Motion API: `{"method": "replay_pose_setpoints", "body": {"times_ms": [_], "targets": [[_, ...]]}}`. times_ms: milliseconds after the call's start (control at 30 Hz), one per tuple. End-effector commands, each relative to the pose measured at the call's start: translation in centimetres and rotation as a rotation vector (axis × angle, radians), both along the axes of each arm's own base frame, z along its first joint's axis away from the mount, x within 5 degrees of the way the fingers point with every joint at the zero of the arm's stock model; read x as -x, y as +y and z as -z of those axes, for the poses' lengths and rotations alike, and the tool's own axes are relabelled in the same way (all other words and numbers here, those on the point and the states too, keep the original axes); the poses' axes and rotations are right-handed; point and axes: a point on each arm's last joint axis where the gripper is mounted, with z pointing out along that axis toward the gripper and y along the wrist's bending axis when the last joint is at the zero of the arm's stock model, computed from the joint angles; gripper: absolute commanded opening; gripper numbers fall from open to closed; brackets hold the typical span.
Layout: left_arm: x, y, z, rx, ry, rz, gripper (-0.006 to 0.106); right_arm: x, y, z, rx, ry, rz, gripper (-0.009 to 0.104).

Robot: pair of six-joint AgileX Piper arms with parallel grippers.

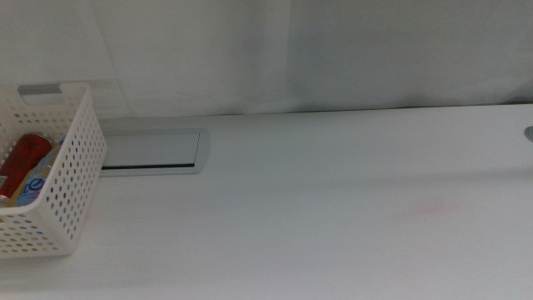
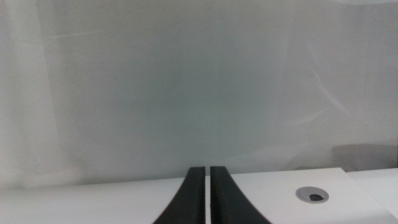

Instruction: Use arms to grab the bottles and put them into the dustbin to the left of the table.

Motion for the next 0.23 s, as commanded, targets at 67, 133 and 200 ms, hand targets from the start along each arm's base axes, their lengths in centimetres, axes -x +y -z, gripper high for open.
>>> {"method": "replay_pose_setpoints", "body": {"times_ms": [67, 133, 200], "targets": [[0.16, -0.07, 0.62, 0.012, -0.024, 0.009, 0.0, 0.07, -0.03, 1.18, -0.02, 0.01, 0.003, -0.003], [0.16, -0.07, 0.62, 0.012, -0.024, 0.009, 0.0, 0.07, -0.03, 1.18, -0.02, 0.01, 0.003, -0.003], [0.16, -0.07, 0.62, 0.012, -0.024, 0.009, 0.0, 0.07, -0.03, 1.18, -0.02, 0.01, 0.003, -0.003]]}}
